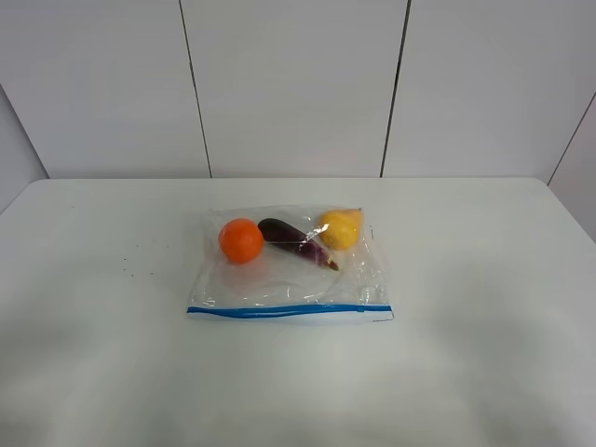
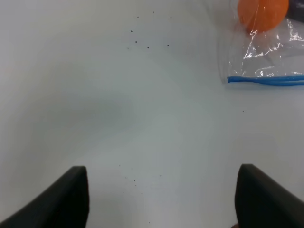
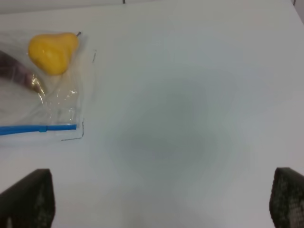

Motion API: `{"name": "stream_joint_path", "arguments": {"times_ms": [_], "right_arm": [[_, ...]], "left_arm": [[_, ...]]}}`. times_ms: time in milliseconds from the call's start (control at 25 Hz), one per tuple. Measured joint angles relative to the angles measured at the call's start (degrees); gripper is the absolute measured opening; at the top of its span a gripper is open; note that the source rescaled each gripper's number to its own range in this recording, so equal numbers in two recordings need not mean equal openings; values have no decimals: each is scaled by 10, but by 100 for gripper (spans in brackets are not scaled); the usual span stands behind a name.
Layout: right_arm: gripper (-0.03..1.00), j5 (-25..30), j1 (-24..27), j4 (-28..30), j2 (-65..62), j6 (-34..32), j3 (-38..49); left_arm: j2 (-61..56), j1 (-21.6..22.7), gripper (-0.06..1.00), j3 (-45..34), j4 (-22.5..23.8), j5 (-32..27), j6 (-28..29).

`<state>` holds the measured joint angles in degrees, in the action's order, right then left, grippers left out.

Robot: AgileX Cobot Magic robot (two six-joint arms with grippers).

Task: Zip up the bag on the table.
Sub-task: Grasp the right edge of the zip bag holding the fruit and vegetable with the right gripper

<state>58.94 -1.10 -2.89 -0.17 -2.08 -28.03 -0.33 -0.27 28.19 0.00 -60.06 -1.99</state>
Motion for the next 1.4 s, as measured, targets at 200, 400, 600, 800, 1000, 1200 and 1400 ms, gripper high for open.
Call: {"name": "stream_joint_path", "arguments": {"times_ms": [200, 400, 600, 800, 1000, 1200, 1400], "right_arm": [[100, 0, 0, 0, 0, 0, 0], [100, 0, 0, 0, 0, 0, 0], [100, -1, 0, -1, 89, -15, -44], [100, -1, 0, -4, 293, -17, -133], [100, -6, 0, -20, 496, -6, -209], [100, -39, 0, -50, 687, 21, -260], [100, -121, 0, -143, 838, 85, -284]], "left_arm": [[0, 0, 93, 0, 0, 0, 0], [0, 0, 93, 0, 0, 0, 0], [0, 0, 93, 0, 0, 0, 0], [0, 0, 93, 0, 0, 0, 0], [0, 0, 93, 0, 0, 0, 0], [0, 0, 93, 0, 0, 0, 0], [0, 0, 93, 0, 0, 0, 0]]}}
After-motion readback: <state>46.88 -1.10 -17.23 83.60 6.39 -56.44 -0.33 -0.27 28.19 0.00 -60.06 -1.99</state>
